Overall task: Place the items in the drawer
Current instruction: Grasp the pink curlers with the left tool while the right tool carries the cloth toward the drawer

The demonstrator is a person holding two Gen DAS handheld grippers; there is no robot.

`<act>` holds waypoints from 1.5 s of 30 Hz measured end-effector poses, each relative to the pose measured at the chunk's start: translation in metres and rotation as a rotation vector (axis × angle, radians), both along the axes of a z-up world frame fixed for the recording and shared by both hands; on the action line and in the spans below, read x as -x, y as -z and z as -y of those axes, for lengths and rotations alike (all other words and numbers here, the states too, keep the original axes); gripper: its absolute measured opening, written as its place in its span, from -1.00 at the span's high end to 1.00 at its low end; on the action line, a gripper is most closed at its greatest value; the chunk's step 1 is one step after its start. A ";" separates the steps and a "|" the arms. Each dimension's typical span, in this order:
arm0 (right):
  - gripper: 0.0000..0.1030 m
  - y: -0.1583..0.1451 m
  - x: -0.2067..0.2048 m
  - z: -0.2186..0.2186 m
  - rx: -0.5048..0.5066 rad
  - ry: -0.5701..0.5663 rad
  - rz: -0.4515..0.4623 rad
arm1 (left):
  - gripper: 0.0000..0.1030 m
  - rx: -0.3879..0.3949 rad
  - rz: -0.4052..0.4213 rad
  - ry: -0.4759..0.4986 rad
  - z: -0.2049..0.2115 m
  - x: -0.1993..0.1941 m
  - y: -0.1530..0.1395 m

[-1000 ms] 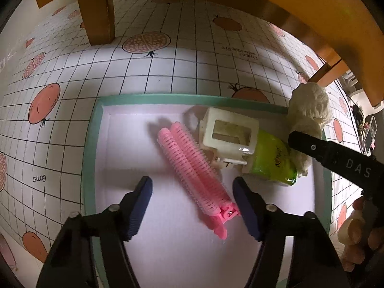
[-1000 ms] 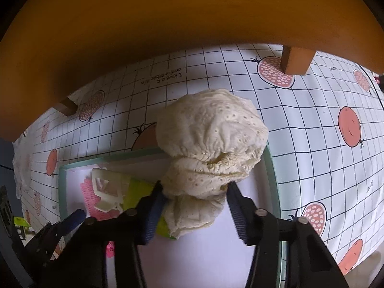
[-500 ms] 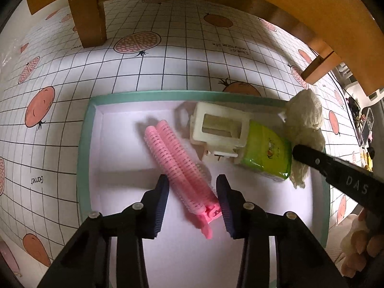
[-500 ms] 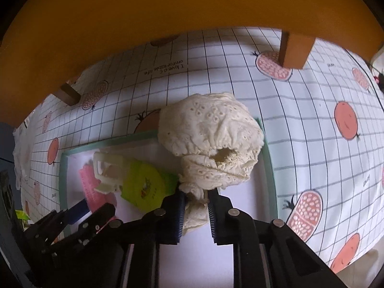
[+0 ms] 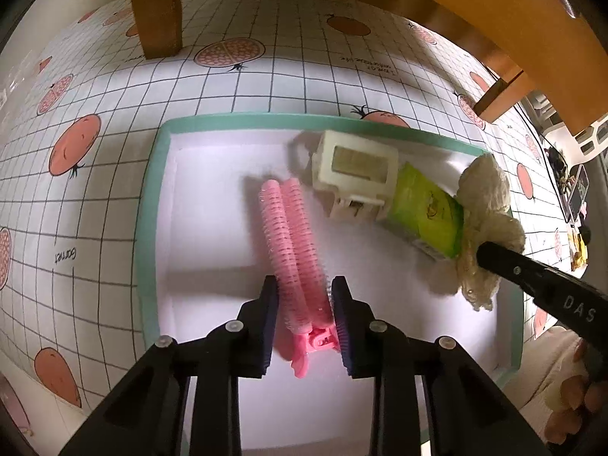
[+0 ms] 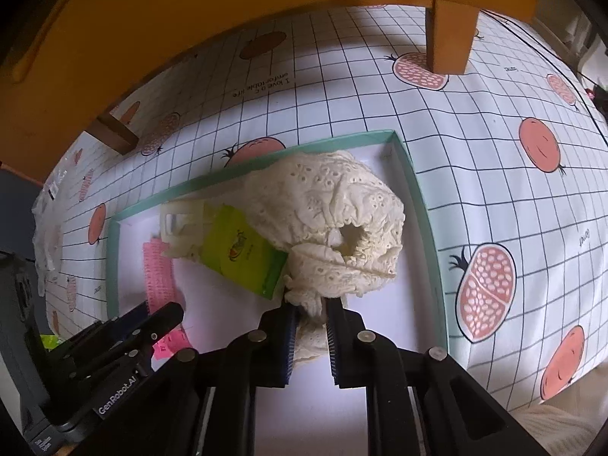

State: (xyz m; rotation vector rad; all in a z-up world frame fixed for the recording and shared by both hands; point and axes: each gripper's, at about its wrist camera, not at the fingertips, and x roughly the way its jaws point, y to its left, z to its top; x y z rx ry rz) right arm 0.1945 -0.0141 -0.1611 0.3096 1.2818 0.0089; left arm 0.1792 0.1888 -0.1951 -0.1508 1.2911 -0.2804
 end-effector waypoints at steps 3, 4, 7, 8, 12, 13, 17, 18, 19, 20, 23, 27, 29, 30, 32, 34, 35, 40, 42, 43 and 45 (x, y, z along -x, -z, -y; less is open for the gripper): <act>0.71 -0.006 0.005 -0.001 0.002 -0.006 0.009 | 0.44 0.010 -0.004 -0.014 -0.007 0.004 -0.001; 0.72 -0.009 0.007 -0.001 0.002 -0.006 0.015 | 0.44 0.011 0.001 -0.019 -0.010 0.005 -0.003; 0.73 -0.015 0.010 -0.001 0.004 -0.009 0.029 | 0.44 0.016 0.016 -0.031 -0.014 0.007 -0.010; 0.74 -0.018 0.011 -0.002 0.005 -0.009 0.034 | 0.44 0.020 0.024 -0.036 -0.017 0.008 -0.014; 0.75 -0.029 0.017 -0.002 0.011 -0.014 0.056 | 0.44 0.031 0.059 -0.039 -0.022 0.009 -0.031; 0.75 -0.033 0.019 -0.003 0.011 -0.014 0.062 | 0.44 0.034 0.066 -0.039 -0.022 0.009 -0.034; 0.75 -0.043 0.025 -0.002 0.008 -0.014 0.087 | 0.44 0.044 0.097 -0.033 -0.021 0.011 -0.050; 0.75 -0.045 0.026 -0.002 0.009 -0.015 0.093 | 0.44 0.047 0.106 -0.032 -0.020 0.011 -0.054; 0.75 -0.047 0.027 -0.002 0.010 -0.016 0.099 | 0.44 0.049 0.112 -0.033 -0.019 0.011 -0.057; 0.75 -0.050 0.028 -0.002 0.010 -0.017 0.106 | 0.44 0.052 0.120 -0.033 -0.018 0.012 -0.062; 0.75 -0.060 0.033 0.001 0.003 -0.009 0.124 | 0.44 0.061 0.144 -0.032 -0.016 0.012 -0.074; 0.75 -0.077 0.038 0.004 -0.012 -0.007 0.165 | 0.44 0.081 0.173 -0.029 -0.018 0.013 -0.090; 0.75 -0.084 0.040 0.004 -0.017 -0.007 0.185 | 0.44 0.091 0.186 -0.028 -0.018 0.013 -0.097; 0.76 -0.089 0.041 0.004 -0.017 -0.008 0.195 | 0.44 0.096 0.192 -0.029 -0.015 0.011 -0.100; 0.76 -0.097 0.044 0.005 -0.026 -0.006 0.213 | 0.44 0.112 0.214 -0.028 -0.016 0.011 -0.111; 0.76 -0.107 0.045 0.005 -0.036 -0.004 0.236 | 0.44 0.134 0.240 -0.024 -0.017 0.011 -0.126; 0.76 -0.113 0.046 0.005 -0.041 -0.003 0.248 | 0.44 0.146 0.253 -0.023 -0.019 0.012 -0.134; 0.75 -0.159 0.052 0.002 -0.071 -0.017 0.350 | 0.44 0.205 0.392 0.002 -0.023 0.016 -0.195; 0.76 -0.184 0.054 0.001 -0.079 -0.025 0.407 | 0.44 0.221 0.452 0.015 -0.025 0.017 -0.221; 0.75 -0.198 0.054 0.000 -0.083 -0.030 0.438 | 0.44 0.227 0.482 0.023 -0.026 0.016 -0.235; 0.75 -0.225 0.053 -0.001 -0.090 -0.037 0.493 | 0.44 0.237 0.534 0.033 -0.028 0.012 -0.258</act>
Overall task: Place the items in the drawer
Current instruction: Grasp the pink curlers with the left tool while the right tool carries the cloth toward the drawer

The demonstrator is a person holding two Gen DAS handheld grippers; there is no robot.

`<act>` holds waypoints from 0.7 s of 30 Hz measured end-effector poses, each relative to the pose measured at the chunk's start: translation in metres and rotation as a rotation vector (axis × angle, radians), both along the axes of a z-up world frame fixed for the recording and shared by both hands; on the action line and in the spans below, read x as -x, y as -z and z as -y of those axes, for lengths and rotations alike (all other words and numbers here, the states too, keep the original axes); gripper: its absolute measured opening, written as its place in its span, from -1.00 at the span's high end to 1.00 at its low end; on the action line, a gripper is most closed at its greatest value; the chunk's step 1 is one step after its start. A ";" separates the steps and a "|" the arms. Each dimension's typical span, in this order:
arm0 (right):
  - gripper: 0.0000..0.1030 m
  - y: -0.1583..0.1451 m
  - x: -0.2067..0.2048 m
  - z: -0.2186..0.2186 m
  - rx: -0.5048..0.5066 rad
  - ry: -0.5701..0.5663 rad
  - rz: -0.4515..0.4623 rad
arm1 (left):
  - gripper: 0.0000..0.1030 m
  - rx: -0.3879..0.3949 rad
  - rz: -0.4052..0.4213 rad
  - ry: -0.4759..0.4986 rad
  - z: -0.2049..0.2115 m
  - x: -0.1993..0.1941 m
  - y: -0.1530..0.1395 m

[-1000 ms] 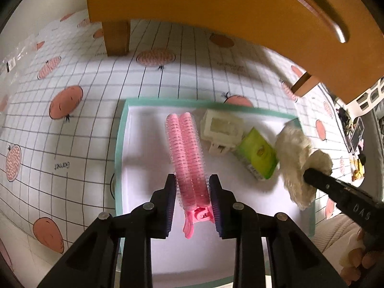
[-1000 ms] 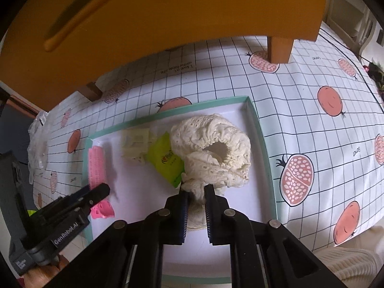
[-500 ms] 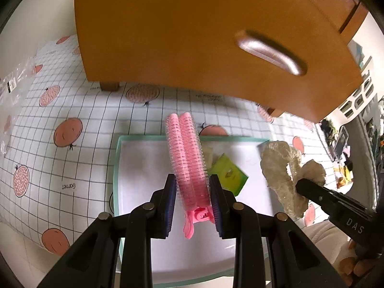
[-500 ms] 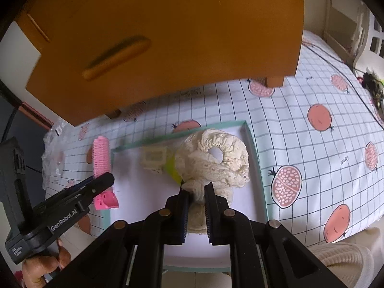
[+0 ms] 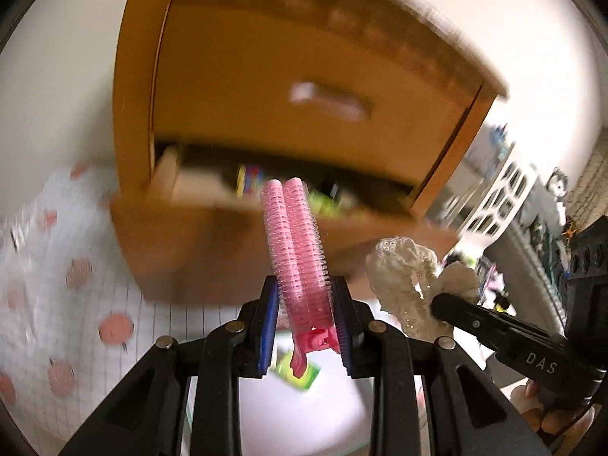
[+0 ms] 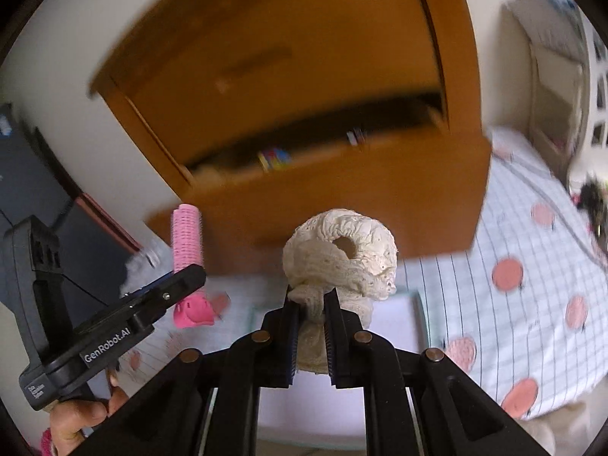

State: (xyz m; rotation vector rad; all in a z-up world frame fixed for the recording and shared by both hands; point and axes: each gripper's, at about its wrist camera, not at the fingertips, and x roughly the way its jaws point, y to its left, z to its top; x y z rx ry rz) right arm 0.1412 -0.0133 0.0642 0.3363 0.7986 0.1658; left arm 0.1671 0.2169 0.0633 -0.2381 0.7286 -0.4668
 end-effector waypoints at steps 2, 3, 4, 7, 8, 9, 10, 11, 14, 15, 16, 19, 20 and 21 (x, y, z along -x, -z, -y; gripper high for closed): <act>0.75 -0.022 -0.003 -0.001 -0.003 -0.009 0.041 | 0.44 -0.001 0.042 0.003 -0.002 -0.008 -0.020; 0.75 -0.033 -0.005 -0.002 0.001 -0.014 0.061 | 0.44 0.000 0.058 0.004 -0.003 -0.012 -0.030; 0.75 -0.047 -0.009 -0.003 0.009 -0.017 0.083 | 0.44 0.002 0.068 0.005 -0.004 -0.016 -0.036; 0.75 -0.074 -0.021 -0.007 0.030 -0.018 0.117 | 0.44 -0.010 0.106 0.006 -0.004 -0.031 -0.053; 0.75 -0.082 -0.027 -0.008 0.038 -0.020 0.125 | 0.44 -0.017 0.114 0.006 -0.004 -0.035 -0.057; 0.75 -0.088 -0.034 -0.009 0.050 -0.021 0.129 | 0.44 -0.025 0.118 0.003 -0.003 -0.042 -0.061; 0.75 -0.091 -0.040 -0.010 0.061 -0.023 0.129 | 0.44 -0.031 0.123 0.001 -0.003 -0.047 -0.064; 0.75 -0.094 -0.046 -0.011 0.075 -0.023 0.126 | 0.44 -0.033 0.128 0.002 -0.003 -0.049 -0.065; 0.75 -0.094 -0.066 -0.013 0.109 -0.021 0.106 | 0.44 -0.062 0.126 -0.004 0.004 -0.063 -0.063; 0.75 -0.093 -0.072 -0.014 0.114 -0.020 0.099 | 0.44 -0.068 0.118 -0.003 0.006 -0.069 -0.060; 0.75 -0.091 -0.078 -0.015 0.122 -0.020 0.088 | 0.44 -0.075 0.108 -0.004 0.007 -0.074 -0.056; 0.75 -0.085 -0.096 -0.014 0.153 -0.019 0.063 | 0.44 -0.098 0.082 -0.008 0.013 -0.088 -0.046; 0.75 -0.082 -0.102 -0.014 0.160 -0.017 0.050 | 0.44 -0.104 0.074 -0.009 0.013 -0.092 -0.042; 0.75 -0.079 -0.108 -0.015 0.164 -0.015 0.042 | 0.44 -0.108 0.067 -0.011 0.016 -0.095 -0.040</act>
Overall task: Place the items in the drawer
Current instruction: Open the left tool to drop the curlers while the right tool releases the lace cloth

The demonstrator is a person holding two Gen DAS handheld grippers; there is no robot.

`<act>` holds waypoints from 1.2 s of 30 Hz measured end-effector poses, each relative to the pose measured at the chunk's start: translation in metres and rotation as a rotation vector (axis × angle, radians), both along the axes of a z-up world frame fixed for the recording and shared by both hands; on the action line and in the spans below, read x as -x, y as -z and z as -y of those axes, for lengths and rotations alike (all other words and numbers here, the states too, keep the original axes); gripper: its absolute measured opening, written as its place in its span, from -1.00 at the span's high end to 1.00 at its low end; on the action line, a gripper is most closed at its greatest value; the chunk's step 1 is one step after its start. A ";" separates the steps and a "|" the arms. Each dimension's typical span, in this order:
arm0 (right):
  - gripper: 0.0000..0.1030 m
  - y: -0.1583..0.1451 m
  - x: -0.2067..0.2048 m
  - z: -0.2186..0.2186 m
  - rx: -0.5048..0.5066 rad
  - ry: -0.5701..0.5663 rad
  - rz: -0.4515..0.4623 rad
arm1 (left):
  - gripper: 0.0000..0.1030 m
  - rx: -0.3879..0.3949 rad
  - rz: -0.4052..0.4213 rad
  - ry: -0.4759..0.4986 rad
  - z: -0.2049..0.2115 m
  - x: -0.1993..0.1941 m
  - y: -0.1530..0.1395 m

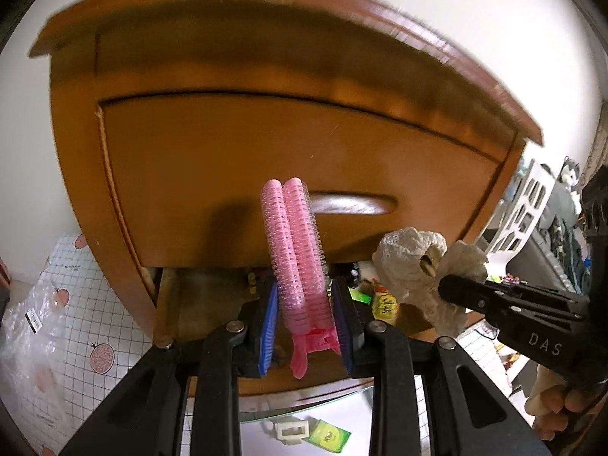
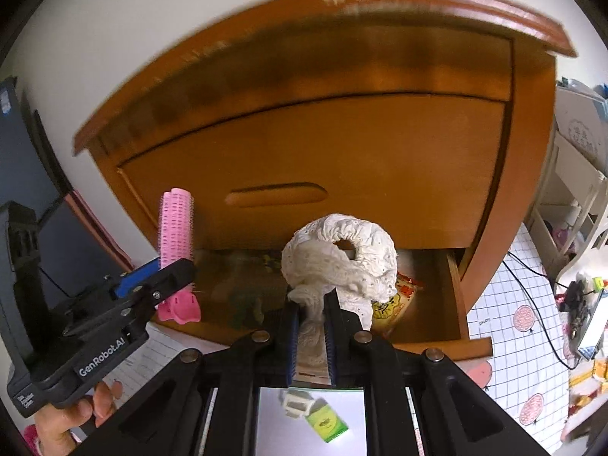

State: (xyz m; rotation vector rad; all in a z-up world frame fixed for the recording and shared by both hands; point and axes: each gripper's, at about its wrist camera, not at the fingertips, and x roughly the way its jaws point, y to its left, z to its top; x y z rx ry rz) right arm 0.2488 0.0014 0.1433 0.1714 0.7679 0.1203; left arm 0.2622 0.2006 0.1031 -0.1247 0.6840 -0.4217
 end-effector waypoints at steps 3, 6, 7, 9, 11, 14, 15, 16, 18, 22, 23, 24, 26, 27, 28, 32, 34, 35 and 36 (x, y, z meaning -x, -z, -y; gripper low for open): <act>0.75 0.010 -0.015 0.002 0.016 0.007 -0.030 | 0.44 -0.007 -0.030 -0.004 0.003 -0.012 0.009; 0.75 0.019 -0.033 -0.003 0.049 0.008 -0.060 | 0.43 -0.024 -0.059 -0.006 0.011 -0.025 0.017; 0.75 0.021 -0.036 -0.003 0.054 0.010 -0.067 | 0.43 -0.027 -0.065 -0.006 0.012 -0.028 0.019; 0.75 0.027 -0.045 -0.003 0.055 0.015 -0.083 | 0.44 -0.030 -0.080 -0.009 0.015 -0.034 0.025; 0.75 0.030 -0.054 -0.006 0.059 0.018 -0.094 | 0.44 -0.032 -0.093 -0.012 0.017 -0.038 0.029; 0.75 0.038 -0.064 -0.009 0.071 0.019 -0.115 | 0.44 -0.040 -0.106 -0.016 0.021 -0.047 0.035; 0.74 0.041 -0.067 -0.010 0.073 0.018 -0.121 | 0.43 -0.043 -0.110 -0.016 0.022 -0.050 0.036; 0.72 0.042 -0.069 -0.012 0.074 0.017 -0.125 | 0.43 -0.047 -0.116 -0.015 0.023 -0.054 0.037; 0.69 0.047 -0.075 -0.013 0.070 0.027 -0.137 | 0.42 -0.052 -0.125 -0.021 0.023 -0.057 0.040; 0.68 0.054 -0.077 -0.011 0.031 0.039 -0.158 | 0.20 -0.050 -0.137 -0.027 0.023 -0.062 0.044; 0.67 0.056 -0.078 -0.010 0.034 0.043 -0.162 | 0.16 -0.049 -0.138 -0.029 0.020 -0.063 0.046; 0.66 0.057 -0.079 -0.011 0.038 0.047 -0.166 | 0.13 -0.047 -0.141 -0.032 0.019 -0.063 0.047; 0.62 0.061 -0.085 -0.009 0.040 0.053 -0.171 | -0.07 -0.041 -0.144 -0.039 0.019 -0.063 0.049; 0.52 0.062 -0.086 -0.009 0.038 0.055 -0.174 | -0.08 -0.033 -0.145 -0.042 0.016 -0.062 0.049; 0.47 0.063 -0.087 -0.009 0.038 0.057 -0.177 | -0.11 -0.027 -0.146 -0.042 0.013 -0.058 0.050; 0.13 0.070 -0.086 -0.004 0.052 0.060 -0.177 | -0.34 -0.020 -0.138 -0.060 0.007 -0.051 0.046; -0.01 0.069 -0.084 -0.001 0.054 0.063 -0.175 | -0.36 -0.023 -0.136 -0.068 0.005 -0.050 0.044; -0.08 0.069 -0.083 -0.001 0.054 0.065 -0.172 | -0.36 -0.026 -0.137 -0.070 0.005 -0.051 0.044; -0.14 0.069 -0.082 0.000 0.051 0.065 -0.171 | -0.36 -0.030 -0.137 -0.071 0.006 -0.050 0.044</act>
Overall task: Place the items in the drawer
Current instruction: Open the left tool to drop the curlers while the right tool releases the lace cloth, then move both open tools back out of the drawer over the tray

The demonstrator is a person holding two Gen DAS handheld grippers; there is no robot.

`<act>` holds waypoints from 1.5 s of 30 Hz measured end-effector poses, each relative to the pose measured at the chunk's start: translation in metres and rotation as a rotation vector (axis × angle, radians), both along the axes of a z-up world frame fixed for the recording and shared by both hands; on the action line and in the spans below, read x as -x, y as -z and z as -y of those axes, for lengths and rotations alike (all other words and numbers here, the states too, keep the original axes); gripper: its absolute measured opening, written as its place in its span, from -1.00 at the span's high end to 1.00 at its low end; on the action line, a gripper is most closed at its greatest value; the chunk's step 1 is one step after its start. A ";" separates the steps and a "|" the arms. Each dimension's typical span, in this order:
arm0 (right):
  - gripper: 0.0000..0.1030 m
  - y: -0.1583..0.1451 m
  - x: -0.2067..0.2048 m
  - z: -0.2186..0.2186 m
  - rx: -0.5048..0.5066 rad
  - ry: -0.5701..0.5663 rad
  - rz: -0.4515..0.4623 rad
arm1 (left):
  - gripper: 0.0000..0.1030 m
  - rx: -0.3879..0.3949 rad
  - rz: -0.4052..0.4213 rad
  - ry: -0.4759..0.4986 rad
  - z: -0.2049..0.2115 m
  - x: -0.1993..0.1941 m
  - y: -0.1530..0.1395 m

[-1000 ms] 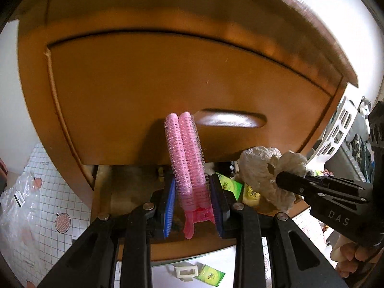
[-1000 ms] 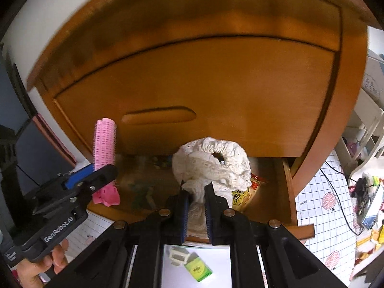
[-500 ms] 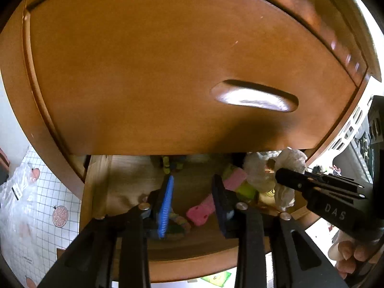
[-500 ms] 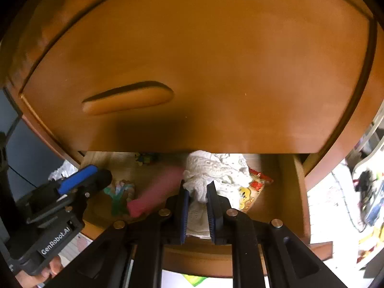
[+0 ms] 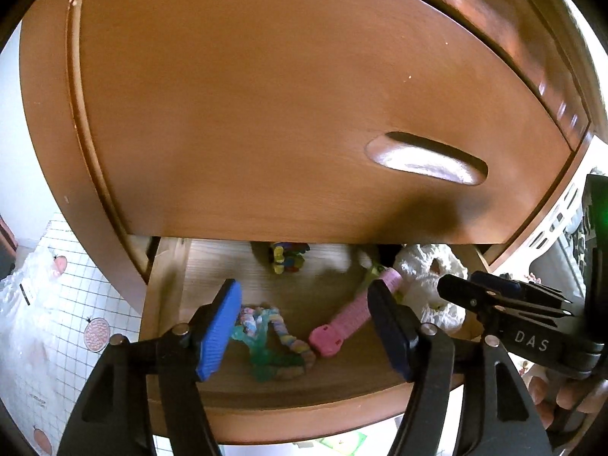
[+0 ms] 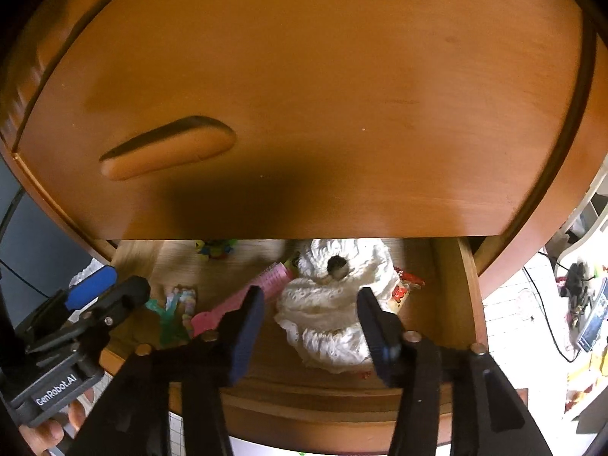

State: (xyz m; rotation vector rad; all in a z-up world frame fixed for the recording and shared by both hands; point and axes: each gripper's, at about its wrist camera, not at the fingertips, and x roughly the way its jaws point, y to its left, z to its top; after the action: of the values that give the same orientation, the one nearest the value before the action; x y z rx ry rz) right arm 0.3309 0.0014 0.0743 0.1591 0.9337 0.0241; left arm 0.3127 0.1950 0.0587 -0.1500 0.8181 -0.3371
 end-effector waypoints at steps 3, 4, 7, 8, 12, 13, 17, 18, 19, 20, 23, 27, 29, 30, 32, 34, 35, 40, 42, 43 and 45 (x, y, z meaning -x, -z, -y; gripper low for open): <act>-0.22 -0.002 0.003 0.001 0.005 0.000 0.003 | -0.45 -0.019 0.005 -0.005 0.002 0.001 0.000; -0.24 -0.003 0.005 0.002 0.008 -0.002 0.005 | -0.53 -0.022 0.008 -0.007 0.001 0.002 -0.002; -0.35 -0.006 0.010 0.003 0.013 -0.009 0.012 | -0.57 -0.030 0.021 -0.022 -0.002 0.007 -0.009; -0.47 -0.006 0.010 0.003 0.014 -0.011 0.014 | -0.66 -0.034 0.025 -0.028 -0.002 0.006 -0.009; -0.68 -0.007 0.017 0.002 0.024 -0.025 0.020 | -0.79 -0.048 0.057 -0.051 -0.004 0.010 -0.012; -0.72 -0.007 0.019 0.001 0.032 -0.027 0.022 | -0.81 -0.055 0.065 -0.059 -0.006 0.012 -0.013; -0.89 -0.009 0.025 0.000 0.045 -0.024 0.033 | -1.00 -0.059 0.074 -0.093 -0.013 0.014 -0.015; -0.94 -0.010 0.027 0.001 0.044 -0.023 0.036 | -1.00 -0.058 0.075 -0.098 -0.015 0.015 -0.015; -0.97 -0.010 0.028 0.001 0.044 -0.022 0.038 | -1.00 -0.059 0.076 -0.106 -0.017 0.016 -0.015; -1.00 -0.011 0.029 0.001 0.047 -0.022 0.044 | -1.00 -0.060 0.077 -0.109 -0.018 0.017 -0.015; -1.00 -0.014 0.035 -0.001 0.066 -0.026 0.058 | -1.00 -0.054 0.083 -0.118 -0.022 0.021 -0.017; -1.00 -0.018 0.042 -0.005 0.073 -0.030 0.073 | -1.00 -0.036 0.091 -0.131 -0.027 0.031 -0.020; -1.00 -0.020 0.046 -0.006 0.077 -0.031 0.081 | -1.00 -0.031 0.094 -0.132 -0.029 0.034 -0.021; -1.00 -0.021 0.048 -0.006 0.077 -0.032 0.084 | -1.00 -0.028 0.096 -0.134 -0.030 0.037 -0.022; -1.00 -0.023 0.054 -0.007 0.078 -0.033 0.089 | -1.00 -0.021 0.101 -0.137 -0.032 0.043 -0.024; -1.00 -0.025 0.060 -0.005 0.075 -0.029 0.093 | -1.00 -0.012 0.108 -0.136 -0.033 0.050 -0.027; -1.00 -0.026 0.063 -0.005 0.072 -0.026 0.094 | -1.00 -0.010 0.113 -0.138 -0.034 0.054 -0.029; -1.00 -0.028 0.082 -0.007 0.074 -0.030 0.111 | -1.00 -0.001 0.155 -0.138 -0.035 0.078 -0.035; -1.00 -0.026 0.091 -0.009 0.080 -0.029 0.113 | -1.00 0.010 0.175 -0.135 -0.035 0.090 -0.035; -1.00 -0.025 0.094 -0.010 0.078 -0.028 0.112 | -1.00 0.015 0.183 -0.135 -0.036 0.095 -0.035; -1.00 -0.020 0.104 -0.011 0.063 -0.030 0.111 | -1.00 0.028 0.195 -0.131 -0.036 0.106 -0.032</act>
State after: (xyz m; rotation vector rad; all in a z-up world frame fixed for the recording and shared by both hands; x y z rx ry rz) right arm 0.2265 0.0123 0.0947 0.0841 0.8247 0.0309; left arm 0.2067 0.2306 0.0909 -0.1931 0.6080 -0.2351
